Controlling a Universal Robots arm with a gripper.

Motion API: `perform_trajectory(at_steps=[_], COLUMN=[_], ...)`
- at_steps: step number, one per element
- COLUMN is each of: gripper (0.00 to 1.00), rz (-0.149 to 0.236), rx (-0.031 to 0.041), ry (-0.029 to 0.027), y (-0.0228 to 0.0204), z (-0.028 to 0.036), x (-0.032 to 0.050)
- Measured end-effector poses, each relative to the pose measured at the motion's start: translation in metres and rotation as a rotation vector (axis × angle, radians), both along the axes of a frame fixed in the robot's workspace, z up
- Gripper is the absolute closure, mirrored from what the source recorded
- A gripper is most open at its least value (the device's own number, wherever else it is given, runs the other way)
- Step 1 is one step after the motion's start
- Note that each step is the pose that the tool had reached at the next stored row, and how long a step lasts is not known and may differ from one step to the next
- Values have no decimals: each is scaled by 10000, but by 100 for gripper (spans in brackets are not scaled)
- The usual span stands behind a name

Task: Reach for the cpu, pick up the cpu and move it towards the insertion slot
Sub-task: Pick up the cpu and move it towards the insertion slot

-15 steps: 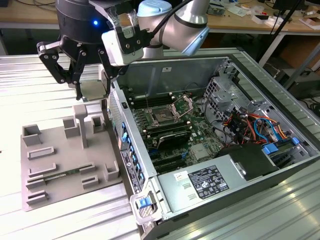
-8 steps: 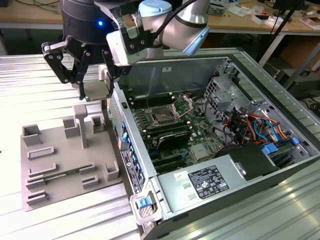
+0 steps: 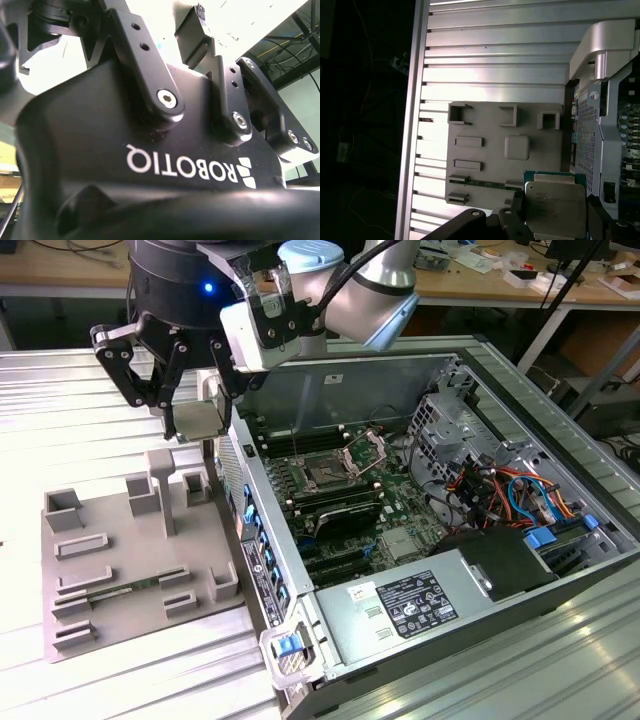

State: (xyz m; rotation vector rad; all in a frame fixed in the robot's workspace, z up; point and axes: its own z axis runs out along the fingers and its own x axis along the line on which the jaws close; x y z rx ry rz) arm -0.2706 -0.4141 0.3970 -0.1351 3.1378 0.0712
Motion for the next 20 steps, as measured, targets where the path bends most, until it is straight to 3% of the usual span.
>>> perform_trajectory(at_steps=[20], gripper=[45], rz=[0], rx=[-4], ry=[1], y=[0], z=[-12], x=[127])
